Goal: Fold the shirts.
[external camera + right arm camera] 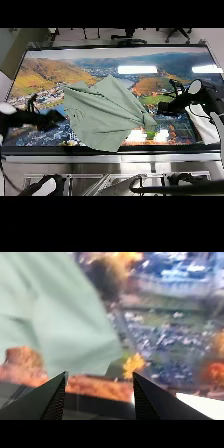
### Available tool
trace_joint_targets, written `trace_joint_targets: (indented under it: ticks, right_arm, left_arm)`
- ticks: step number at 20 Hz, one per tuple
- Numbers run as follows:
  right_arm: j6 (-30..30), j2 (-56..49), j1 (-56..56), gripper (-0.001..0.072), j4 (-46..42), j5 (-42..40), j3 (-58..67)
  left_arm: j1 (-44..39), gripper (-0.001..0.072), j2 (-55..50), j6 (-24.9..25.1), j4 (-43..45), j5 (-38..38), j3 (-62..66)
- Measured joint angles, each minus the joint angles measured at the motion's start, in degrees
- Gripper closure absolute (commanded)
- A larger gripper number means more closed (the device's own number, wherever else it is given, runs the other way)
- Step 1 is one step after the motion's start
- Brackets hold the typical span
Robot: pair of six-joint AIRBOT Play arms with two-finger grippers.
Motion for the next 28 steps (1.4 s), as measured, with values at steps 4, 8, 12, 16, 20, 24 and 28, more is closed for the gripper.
trace_joint_targets:
  ticks: [4,8,12,16,20,24,28]
  right_arm:
    - [-3.19,5.7,0.31,0.0247,3.1,0.98,-7.23]
    - [-6.23,8.5,0.39,0.0248,5.99,-1.7,-16.39]
    - [-11.91,8.35,0.42,0.0248,11.08,-7.67,-21.57]
    - [-19.34,6.03,0.42,0.0248,16.13,-14.62,-22.99]
    - [-25.11,2.78,0.42,0.0254,22.45,-18.71,-23.34]
    - [-27.12,0.92,0.42,0.0686,26.84,-22.12,-23.39]
    - [-27.78,0.42,0.42,0.0687,28.28,-22.99,-23.39]
  left_arm:
    - [-5.53,0.0059,18.25,1.07,-7.89,11.52,-26.69]
    - [-15.08,0.0061,29.11,0.52,-15.69,24.39,-39.65]
    - [-24.39,0.0349,30.64,-2.45,-19.74,37.48,-41.88]
    - [-30.73,0.0349,21.57,-3.37,-21.07,45.18,-37.99]
    - [-33.77,0.0351,9.7,-2.99,-22.27,45.75,-31.91]
    - [-34.6,0.0582,1.33,-1.77,-22.49,43.43,-26.34]
    - [-34.47,0.0696,-3.41,1.18,-21.75,39.32,-22.64]
